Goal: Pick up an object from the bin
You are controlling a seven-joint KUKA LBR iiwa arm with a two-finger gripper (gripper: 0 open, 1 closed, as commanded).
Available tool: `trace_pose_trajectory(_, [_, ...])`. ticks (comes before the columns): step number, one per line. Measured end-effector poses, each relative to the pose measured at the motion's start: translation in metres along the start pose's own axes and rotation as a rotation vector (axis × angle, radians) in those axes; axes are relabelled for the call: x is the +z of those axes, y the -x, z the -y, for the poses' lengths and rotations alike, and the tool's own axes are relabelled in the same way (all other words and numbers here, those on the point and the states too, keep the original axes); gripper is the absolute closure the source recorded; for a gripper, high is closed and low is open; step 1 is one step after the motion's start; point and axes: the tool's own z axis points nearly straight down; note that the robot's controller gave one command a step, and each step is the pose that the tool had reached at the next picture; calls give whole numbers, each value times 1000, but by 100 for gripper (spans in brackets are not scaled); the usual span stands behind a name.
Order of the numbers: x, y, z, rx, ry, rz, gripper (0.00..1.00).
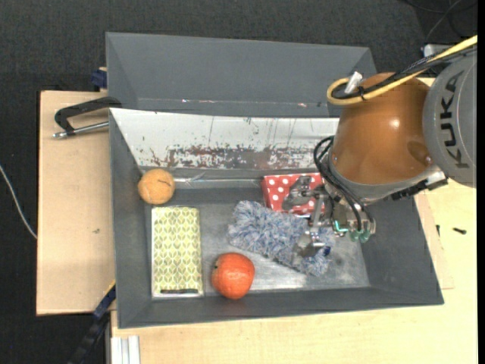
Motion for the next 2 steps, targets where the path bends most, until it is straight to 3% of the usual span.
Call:
trace_pose_trajectory(1, [-4, 2, 0, 1, 1, 9, 0])
trace_pose_trajectory(2, [49, 15, 4, 26, 1, 14, 0])
